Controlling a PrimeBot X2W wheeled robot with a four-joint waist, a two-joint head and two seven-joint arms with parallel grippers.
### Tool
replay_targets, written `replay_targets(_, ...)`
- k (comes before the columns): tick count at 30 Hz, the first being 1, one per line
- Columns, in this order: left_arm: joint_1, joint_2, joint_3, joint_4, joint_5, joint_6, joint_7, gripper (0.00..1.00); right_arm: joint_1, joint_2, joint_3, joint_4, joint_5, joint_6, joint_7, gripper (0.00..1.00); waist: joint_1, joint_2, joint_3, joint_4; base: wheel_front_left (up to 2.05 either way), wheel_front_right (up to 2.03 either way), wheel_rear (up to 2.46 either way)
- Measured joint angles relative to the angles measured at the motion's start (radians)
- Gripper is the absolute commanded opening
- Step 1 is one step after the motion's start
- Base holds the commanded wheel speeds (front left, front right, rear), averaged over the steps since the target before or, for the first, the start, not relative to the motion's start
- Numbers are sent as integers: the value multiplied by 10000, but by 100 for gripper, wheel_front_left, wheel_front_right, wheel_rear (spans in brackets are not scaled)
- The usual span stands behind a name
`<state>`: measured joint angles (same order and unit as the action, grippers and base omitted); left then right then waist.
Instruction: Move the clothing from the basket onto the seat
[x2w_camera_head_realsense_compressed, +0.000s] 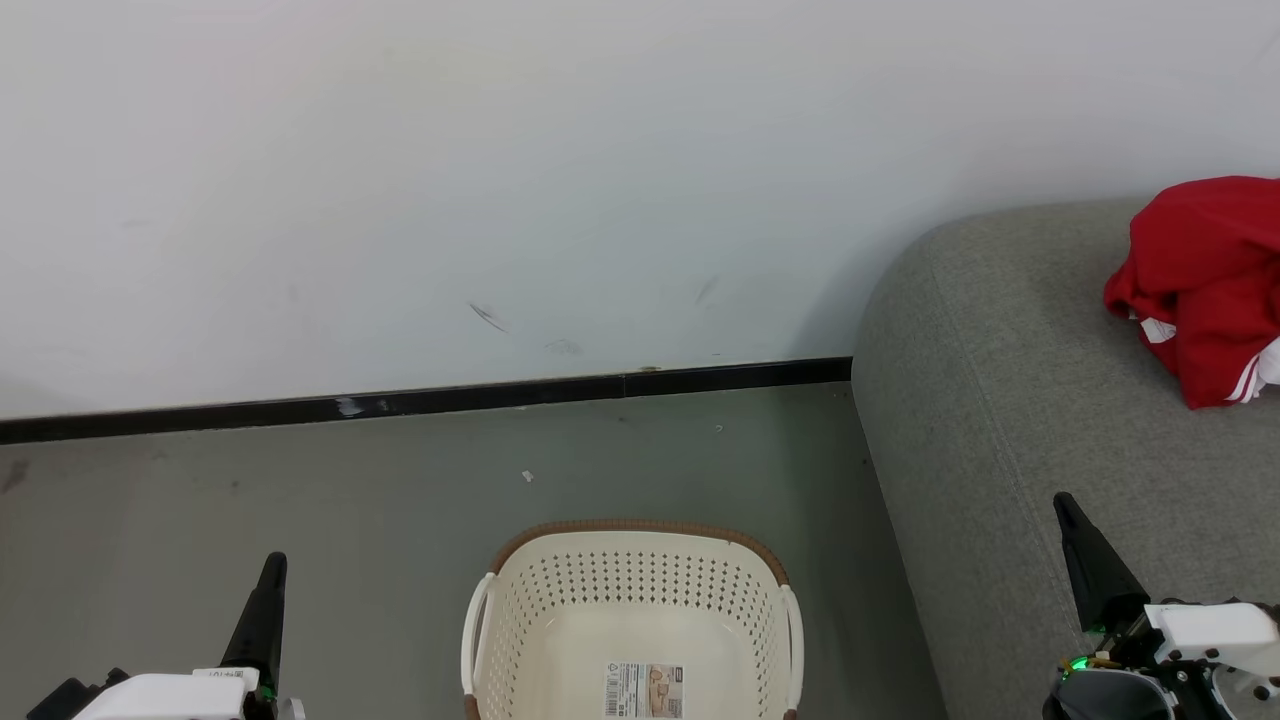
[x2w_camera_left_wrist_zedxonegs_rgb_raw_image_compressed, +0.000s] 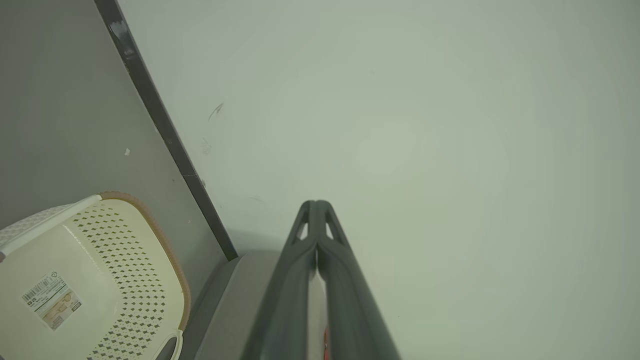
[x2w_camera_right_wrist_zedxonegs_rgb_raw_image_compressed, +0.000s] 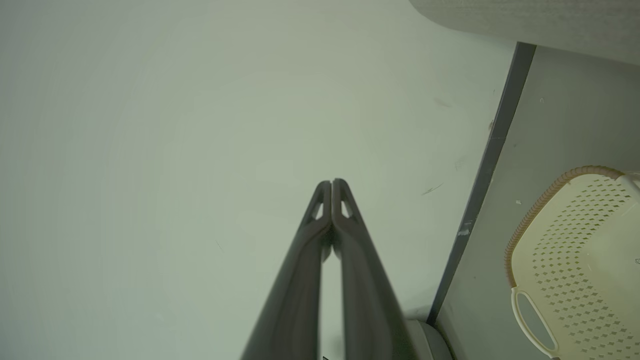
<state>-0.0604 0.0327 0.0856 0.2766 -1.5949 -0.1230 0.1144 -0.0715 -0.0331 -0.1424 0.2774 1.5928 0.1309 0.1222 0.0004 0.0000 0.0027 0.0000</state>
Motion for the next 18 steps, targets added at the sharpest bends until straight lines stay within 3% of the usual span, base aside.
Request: replay_targets(18, 0, 0, -2, -4, 0, 2, -2, 0, 2, 0, 15, -13, 0, 0, -4, 0, -1, 0, 0, 0, 0, 0, 0)
